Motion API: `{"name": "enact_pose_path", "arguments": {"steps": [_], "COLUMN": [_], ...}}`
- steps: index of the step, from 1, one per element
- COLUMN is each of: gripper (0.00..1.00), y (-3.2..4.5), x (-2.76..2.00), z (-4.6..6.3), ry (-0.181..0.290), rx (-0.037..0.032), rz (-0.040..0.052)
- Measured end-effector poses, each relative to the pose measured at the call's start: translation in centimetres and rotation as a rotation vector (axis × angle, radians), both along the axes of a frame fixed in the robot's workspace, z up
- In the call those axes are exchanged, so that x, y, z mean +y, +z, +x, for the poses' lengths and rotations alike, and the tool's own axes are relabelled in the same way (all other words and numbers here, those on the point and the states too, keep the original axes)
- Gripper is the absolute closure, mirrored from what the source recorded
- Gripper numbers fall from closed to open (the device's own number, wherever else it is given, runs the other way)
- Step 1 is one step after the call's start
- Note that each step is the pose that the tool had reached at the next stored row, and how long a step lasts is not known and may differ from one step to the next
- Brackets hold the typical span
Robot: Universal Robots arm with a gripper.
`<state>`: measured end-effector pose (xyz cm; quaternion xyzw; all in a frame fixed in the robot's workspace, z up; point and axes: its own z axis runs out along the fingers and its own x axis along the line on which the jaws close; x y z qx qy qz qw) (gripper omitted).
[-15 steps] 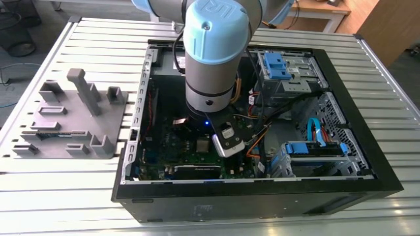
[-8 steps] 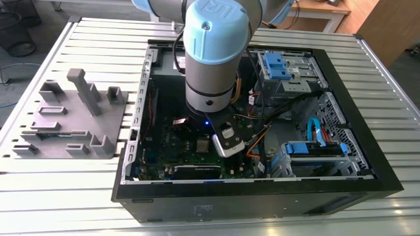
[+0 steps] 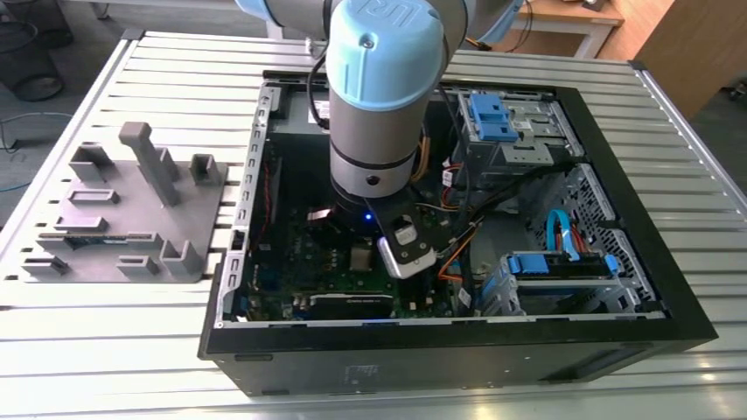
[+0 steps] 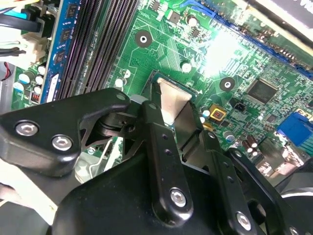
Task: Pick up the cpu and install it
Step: 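Place the cpu into insertion slot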
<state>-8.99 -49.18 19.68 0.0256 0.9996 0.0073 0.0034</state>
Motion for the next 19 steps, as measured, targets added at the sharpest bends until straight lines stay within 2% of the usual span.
{"name": "enact_pose_path", "arguments": {"steps": [7,9,10,19], "gripper": [0.62,0.60,0.55,0.55], "y": [0.04,0.06,0.06,-0.31], "x": [0.00,0.00,0.00,0.00], "z": [0.00,0.00,0.00,0.00], "ry": [0.000,0.000,0.000,0.000], "rx": [0.0000,0.0000,0.0000,0.0001], "rz": [0.0000,-0.0001,-0.0001,-0.0002]}}
